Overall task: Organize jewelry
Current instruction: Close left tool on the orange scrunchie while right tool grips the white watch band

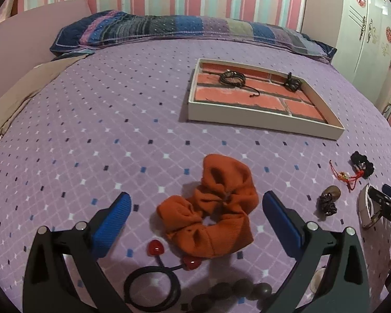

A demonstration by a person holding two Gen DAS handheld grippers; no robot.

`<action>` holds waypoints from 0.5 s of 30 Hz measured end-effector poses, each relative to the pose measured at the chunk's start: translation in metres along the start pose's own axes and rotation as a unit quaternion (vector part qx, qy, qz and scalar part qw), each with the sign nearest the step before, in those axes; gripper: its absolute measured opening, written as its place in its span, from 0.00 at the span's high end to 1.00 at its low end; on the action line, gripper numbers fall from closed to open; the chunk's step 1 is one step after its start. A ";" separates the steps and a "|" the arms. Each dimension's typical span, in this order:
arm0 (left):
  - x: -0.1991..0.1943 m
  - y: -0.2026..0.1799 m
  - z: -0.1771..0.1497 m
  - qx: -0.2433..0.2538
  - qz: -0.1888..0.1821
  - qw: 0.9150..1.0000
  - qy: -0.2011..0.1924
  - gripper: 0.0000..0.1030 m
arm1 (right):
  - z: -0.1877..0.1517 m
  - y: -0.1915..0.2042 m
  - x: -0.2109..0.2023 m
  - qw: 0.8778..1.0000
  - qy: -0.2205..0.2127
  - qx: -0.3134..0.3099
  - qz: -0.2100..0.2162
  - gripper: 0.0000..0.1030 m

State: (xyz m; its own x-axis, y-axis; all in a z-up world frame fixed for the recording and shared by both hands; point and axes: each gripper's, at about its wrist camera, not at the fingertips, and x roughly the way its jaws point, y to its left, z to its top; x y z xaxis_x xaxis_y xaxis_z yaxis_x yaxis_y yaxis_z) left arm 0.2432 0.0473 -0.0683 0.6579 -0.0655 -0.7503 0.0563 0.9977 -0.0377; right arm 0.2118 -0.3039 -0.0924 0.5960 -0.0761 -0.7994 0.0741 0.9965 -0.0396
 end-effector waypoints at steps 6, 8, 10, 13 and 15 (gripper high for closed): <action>0.017 -0.004 -0.003 0.001 -0.005 1.000 0.018 0.15 | 0.001 0.001 0.002 1.000 0.008 0.005 0.024 0.54; 0.023 -0.003 -0.004 -0.006 -0.008 1.000 0.030 0.23 | 0.001 0.002 0.002 0.999 0.009 0.003 0.032 0.60; 0.026 0.000 -0.005 -0.010 -0.010 0.999 0.035 0.28 | 0.001 0.004 0.002 0.999 0.011 0.000 0.038 0.66; 0.027 0.001 -0.005 -0.013 -0.017 0.999 0.036 0.34 | 0.002 0.007 0.002 0.999 0.014 -0.005 0.046 0.77; 0.028 0.000 -0.005 -0.010 -0.020 0.999 0.040 0.42 | 0.002 0.009 0.003 0.999 0.015 -0.007 0.052 0.85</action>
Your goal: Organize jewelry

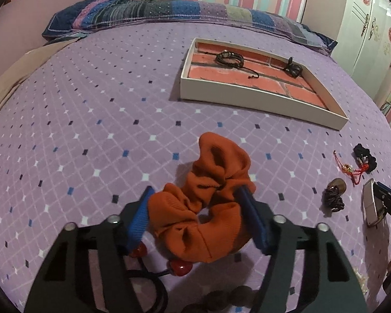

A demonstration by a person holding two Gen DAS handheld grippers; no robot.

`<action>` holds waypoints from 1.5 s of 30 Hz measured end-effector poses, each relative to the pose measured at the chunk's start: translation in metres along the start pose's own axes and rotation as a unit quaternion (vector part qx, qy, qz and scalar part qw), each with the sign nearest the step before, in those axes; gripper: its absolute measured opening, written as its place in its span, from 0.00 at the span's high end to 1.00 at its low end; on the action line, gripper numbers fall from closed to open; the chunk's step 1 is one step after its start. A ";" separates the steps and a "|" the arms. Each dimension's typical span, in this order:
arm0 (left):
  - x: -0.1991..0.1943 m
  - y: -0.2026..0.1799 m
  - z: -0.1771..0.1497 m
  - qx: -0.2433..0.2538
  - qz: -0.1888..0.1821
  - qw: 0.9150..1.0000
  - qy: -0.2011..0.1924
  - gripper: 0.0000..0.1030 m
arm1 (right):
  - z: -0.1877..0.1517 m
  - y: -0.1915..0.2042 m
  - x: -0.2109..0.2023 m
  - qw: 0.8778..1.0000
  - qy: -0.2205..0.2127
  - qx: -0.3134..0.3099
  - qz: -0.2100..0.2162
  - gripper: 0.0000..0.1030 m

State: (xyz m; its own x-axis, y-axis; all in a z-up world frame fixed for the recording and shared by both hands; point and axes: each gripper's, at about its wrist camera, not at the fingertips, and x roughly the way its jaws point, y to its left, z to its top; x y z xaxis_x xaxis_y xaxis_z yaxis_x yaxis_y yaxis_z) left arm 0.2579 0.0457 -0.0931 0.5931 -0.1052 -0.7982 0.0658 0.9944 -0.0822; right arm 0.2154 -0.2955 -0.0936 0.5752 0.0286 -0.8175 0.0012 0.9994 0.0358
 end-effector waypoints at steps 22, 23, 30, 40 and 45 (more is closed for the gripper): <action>-0.008 -0.012 0.002 0.032 0.019 0.999 -0.024 0.85 | 0.002 0.004 -0.012 0.999 -0.028 -0.014 0.019 0.95; -0.009 -0.011 0.002 0.030 0.020 0.999 -0.025 0.86 | 0.002 0.004 -0.012 0.999 -0.029 -0.013 0.020 0.95; -0.012 -0.005 0.003 0.016 0.019 0.999 -0.025 0.89 | 0.004 -0.002 -0.016 0.999 -0.033 -0.008 0.024 0.95; -0.029 -0.003 0.007 0.003 0.021 0.999 -0.040 0.92 | 0.006 -0.007 -0.023 0.999 -0.046 -0.001 0.026 0.95; -0.032 0.000 0.007 -0.004 0.022 0.999 -0.041 0.92 | 0.006 -0.008 -0.026 0.998 -0.049 0.000 0.028 0.95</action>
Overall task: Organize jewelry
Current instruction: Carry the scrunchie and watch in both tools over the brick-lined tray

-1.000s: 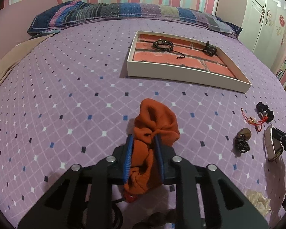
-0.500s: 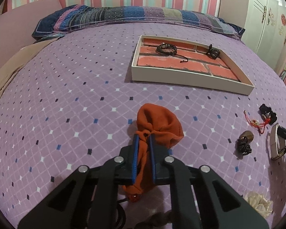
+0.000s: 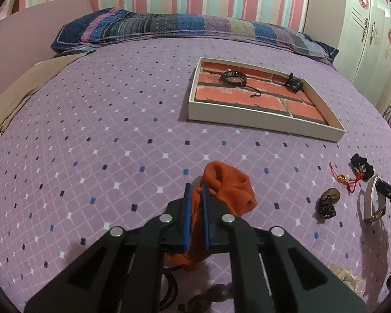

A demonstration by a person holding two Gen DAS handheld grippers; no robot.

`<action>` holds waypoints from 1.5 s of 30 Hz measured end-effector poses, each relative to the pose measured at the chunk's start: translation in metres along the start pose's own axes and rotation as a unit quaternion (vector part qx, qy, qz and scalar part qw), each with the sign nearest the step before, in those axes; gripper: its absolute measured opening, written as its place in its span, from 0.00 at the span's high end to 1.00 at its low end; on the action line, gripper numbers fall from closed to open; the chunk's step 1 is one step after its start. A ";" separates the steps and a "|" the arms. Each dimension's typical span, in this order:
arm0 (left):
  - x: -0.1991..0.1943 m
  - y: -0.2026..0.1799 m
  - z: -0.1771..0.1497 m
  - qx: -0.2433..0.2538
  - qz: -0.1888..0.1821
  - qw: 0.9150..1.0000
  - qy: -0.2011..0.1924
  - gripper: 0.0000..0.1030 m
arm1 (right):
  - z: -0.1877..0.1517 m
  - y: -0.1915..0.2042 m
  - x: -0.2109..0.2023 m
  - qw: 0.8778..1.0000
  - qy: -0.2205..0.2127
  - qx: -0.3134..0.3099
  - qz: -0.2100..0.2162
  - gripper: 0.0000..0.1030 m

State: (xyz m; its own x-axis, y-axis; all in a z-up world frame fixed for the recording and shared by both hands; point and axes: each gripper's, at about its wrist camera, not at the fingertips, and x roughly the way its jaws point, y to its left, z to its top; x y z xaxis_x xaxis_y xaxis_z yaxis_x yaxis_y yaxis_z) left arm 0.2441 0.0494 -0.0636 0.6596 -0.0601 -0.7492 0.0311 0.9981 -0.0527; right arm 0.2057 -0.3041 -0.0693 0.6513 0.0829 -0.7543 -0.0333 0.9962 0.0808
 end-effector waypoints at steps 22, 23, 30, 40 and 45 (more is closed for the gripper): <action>-0.036 -0.033 0.049 0.013 -0.010 0.999 -0.048 0.93 | 0.036 -0.006 -0.013 1.000 -0.023 0.003 -0.011 0.94; -0.035 -0.034 0.054 0.016 -0.010 0.999 -0.051 0.93 | 0.039 -0.005 -0.013 1.000 -0.024 0.002 -0.011 0.94; -0.010 -0.043 0.104 0.017 -0.016 0.997 -0.068 0.93 | 0.104 0.016 0.007 0.999 -0.042 -0.009 -0.005 0.94; 0.085 -0.047 0.186 0.004 -0.009 0.999 -0.051 0.93 | 0.201 0.048 0.097 0.999 -0.038 -0.024 -0.024 0.94; 0.132 -0.043 0.208 -0.010 -0.011 1.000 -0.025 0.93 | 0.221 0.051 0.143 0.999 -0.023 -0.028 -0.039 0.94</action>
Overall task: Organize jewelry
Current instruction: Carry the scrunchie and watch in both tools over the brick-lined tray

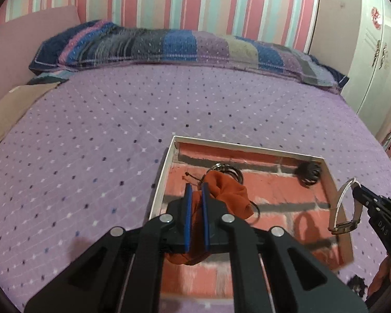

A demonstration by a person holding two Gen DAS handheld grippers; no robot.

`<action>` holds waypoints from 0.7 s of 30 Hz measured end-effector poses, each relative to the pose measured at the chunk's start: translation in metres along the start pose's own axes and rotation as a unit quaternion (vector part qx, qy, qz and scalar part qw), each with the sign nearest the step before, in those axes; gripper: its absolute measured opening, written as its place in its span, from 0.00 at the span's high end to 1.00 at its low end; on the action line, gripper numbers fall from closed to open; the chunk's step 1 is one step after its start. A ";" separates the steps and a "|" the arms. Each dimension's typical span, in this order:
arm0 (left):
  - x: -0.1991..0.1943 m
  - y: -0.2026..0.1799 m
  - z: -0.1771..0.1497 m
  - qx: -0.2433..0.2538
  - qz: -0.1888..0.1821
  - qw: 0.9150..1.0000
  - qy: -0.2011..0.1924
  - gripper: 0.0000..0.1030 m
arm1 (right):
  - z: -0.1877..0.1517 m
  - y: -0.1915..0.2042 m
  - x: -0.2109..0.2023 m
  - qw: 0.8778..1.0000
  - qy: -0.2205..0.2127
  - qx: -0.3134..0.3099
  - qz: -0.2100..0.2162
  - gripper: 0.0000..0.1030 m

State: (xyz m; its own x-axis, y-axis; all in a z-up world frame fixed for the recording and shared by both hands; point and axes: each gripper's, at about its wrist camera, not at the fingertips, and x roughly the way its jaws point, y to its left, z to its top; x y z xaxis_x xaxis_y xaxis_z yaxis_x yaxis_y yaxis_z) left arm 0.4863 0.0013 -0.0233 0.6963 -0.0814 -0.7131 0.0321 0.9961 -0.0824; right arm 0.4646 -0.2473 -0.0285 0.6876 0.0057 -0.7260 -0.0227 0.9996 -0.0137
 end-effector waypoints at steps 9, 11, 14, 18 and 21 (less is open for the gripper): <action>0.054 -0.005 0.010 0.035 0.039 0.998 0.024 0.93 | 0.015 0.002 0.040 0.999 0.020 0.006 -0.031 0.94; 0.060 -0.007 0.011 0.040 0.041 0.998 0.026 0.92 | 0.017 0.003 0.045 0.999 0.022 0.009 -0.037 0.94; 0.069 -0.008 0.010 0.040 0.037 0.998 0.031 0.92 | 0.018 0.004 0.053 0.999 0.030 0.013 -0.041 0.94; 0.077 -0.007 0.009 0.039 0.040 0.998 0.037 0.92 | 0.017 0.002 0.062 0.998 0.040 0.020 -0.044 0.94; 0.081 -0.008 0.007 0.041 0.044 0.997 0.040 0.92 | 0.015 -0.002 0.071 0.998 0.049 0.029 -0.040 0.94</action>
State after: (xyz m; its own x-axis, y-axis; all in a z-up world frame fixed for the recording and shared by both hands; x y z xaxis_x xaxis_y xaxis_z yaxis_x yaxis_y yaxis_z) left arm 0.5476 -0.0128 -0.0756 0.6391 0.0075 -0.7691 0.0342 0.9987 0.0382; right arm 0.5245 -0.2487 -0.0696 0.6114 -0.0744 -0.7878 0.0742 0.9966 -0.0366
